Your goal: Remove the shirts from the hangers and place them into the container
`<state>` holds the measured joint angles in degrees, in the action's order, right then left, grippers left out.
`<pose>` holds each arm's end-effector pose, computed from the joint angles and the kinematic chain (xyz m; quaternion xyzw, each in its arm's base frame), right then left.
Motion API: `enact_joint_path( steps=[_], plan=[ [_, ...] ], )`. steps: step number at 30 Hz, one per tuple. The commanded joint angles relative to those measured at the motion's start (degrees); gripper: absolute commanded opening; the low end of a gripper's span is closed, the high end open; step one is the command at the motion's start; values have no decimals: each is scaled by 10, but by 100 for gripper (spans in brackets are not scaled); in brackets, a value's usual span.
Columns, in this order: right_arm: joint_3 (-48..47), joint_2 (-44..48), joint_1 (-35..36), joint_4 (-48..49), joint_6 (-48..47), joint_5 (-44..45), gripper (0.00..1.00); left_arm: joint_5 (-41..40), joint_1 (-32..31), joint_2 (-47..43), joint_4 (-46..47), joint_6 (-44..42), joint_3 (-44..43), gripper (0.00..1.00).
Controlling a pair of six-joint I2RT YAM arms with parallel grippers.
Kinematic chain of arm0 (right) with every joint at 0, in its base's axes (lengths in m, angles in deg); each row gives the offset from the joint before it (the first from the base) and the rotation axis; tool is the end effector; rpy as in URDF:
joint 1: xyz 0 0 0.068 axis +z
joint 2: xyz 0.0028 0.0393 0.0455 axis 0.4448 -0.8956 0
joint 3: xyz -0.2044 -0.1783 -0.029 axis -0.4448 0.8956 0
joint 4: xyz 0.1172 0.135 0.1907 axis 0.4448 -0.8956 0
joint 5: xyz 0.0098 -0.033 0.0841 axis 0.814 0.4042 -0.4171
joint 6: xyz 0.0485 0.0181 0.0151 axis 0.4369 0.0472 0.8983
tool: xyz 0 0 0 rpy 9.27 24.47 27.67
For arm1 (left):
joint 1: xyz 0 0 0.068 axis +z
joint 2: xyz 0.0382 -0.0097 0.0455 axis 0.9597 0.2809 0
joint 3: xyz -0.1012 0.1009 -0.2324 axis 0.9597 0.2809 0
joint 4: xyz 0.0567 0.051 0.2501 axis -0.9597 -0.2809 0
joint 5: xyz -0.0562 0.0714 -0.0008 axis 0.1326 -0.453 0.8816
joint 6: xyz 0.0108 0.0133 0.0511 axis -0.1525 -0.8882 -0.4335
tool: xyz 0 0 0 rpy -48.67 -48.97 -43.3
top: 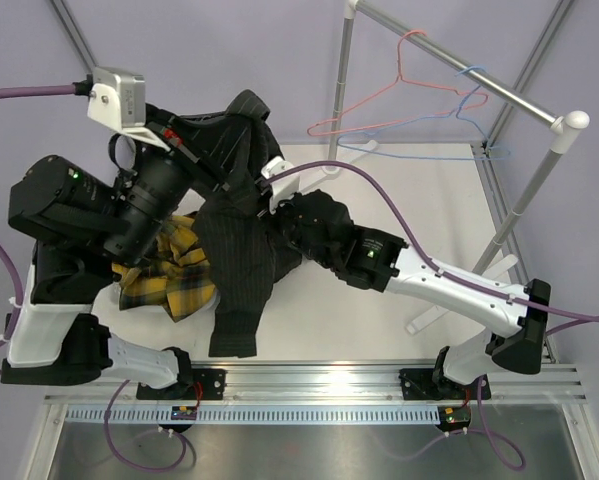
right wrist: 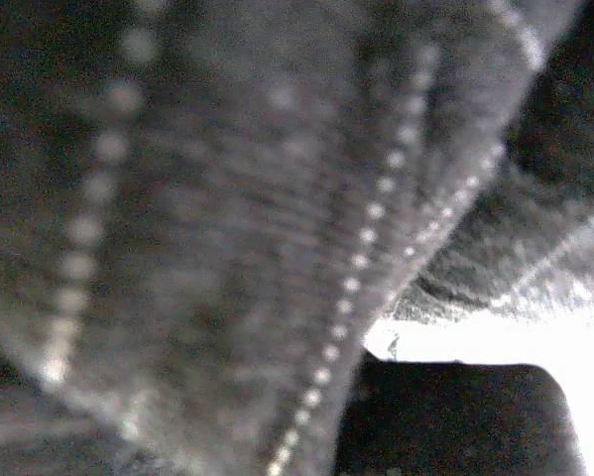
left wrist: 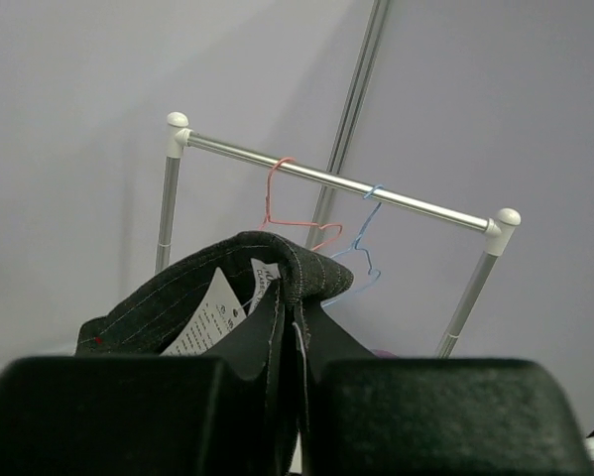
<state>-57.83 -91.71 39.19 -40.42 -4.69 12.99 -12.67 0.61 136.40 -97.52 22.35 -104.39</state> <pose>0.1556 0.3114 0.4262 -0.3226 0.6842 0.2062 0.6207 0.0637 -0.1375 0.6368 0.1034 0.5794 -0.3394 0.7337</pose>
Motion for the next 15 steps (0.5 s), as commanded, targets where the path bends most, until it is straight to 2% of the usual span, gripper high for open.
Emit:
enact_joint_path(
  steps=[1, 3, 7, 8, 9, 10, 11, 15],
  plan=[
    [-32, 30, 4, -25, 30, -6, 0, -20, -4, -60, 37, 3, 29, 14],
    [-32, 59, 3, -58, 63, -27, 0, -83, -4, -98, 39, -19, 78, 20],
    [-95, 79, 4, -216, 114, -64, 0, -202, -4, -150, 18, -38, 147, 38],
    [-111, 81, 4, -243, 124, -71, 0, -242, -4, -156, -9, -21, 157, 47],
    [-142, 82, 3, -265, 145, -74, 0, -255, -4, -160, -31, -11, 165, 52],
    [-155, 84, 3, -297, 151, -77, 0, -264, -4, -169, -74, 19, 184, 63],
    [-167, 85, 3, -309, 158, -79, 0, -267, -4, -173, -93, 58, 198, 67],
    [-234, 78, 2, -345, 154, -82, 0, -247, -3, -184, -182, 137, 242, 75]
  ],
)
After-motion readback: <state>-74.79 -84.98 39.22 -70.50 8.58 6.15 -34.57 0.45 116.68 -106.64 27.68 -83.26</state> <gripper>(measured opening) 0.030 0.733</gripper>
